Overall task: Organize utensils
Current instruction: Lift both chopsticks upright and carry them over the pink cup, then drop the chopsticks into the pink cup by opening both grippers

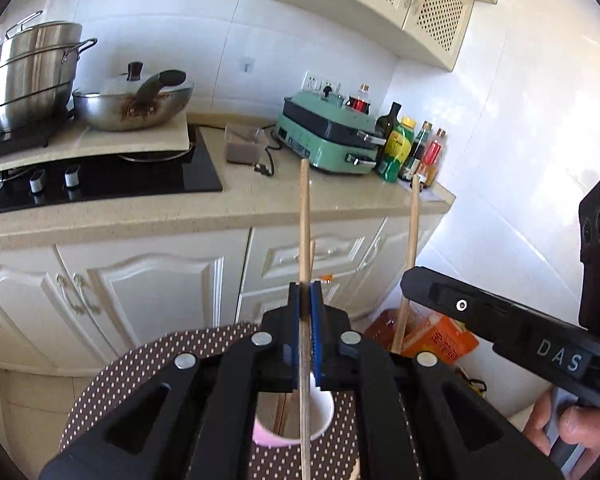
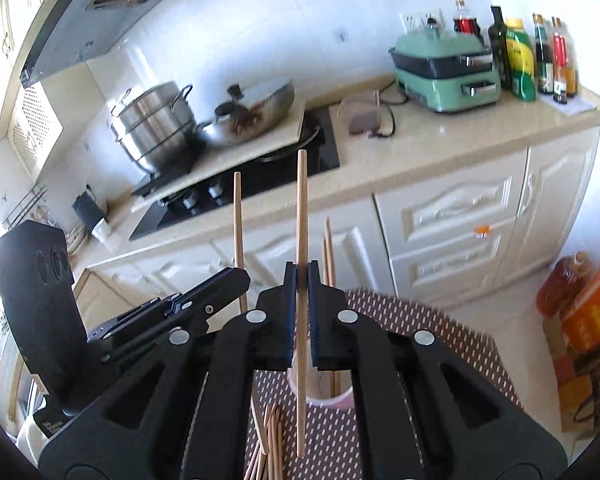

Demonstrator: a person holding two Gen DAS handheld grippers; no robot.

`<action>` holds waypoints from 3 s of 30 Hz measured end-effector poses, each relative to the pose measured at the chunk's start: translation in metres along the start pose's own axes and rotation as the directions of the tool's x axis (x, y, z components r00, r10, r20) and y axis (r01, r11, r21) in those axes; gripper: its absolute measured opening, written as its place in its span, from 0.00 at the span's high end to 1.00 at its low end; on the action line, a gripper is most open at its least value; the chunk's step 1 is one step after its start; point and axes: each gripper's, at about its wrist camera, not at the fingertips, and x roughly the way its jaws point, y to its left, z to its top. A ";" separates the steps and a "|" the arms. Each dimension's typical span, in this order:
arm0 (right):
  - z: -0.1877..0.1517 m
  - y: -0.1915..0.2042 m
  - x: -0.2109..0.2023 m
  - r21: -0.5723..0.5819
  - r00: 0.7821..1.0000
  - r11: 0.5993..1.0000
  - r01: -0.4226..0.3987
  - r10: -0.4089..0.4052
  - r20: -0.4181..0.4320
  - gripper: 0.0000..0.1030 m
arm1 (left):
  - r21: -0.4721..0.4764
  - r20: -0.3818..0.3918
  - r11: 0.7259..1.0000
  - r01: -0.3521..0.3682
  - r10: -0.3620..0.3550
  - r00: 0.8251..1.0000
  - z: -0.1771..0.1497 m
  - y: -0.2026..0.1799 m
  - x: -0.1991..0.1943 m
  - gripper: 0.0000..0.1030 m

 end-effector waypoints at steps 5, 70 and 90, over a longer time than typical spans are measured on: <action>0.011 -0.004 0.010 0.002 0.999 1.000 0.013 -0.013 0.046 0.94 | -0.002 0.031 1.000 -0.013 0.013 0.999 0.009 -0.001 0.017 0.95; -0.067 -0.001 0.040 0.040 0.990 0.992 0.122 -0.119 -0.080 0.94 | 0.038 -0.145 0.990 -0.136 0.140 0.979 -0.057 0.023 0.012 0.72; -0.089 0.021 0.008 0.048 0.992 0.993 0.107 -0.102 -0.079 0.93 | 0.039 -0.197 0.985 -0.167 0.172 0.965 -0.085 0.035 -0.033 0.67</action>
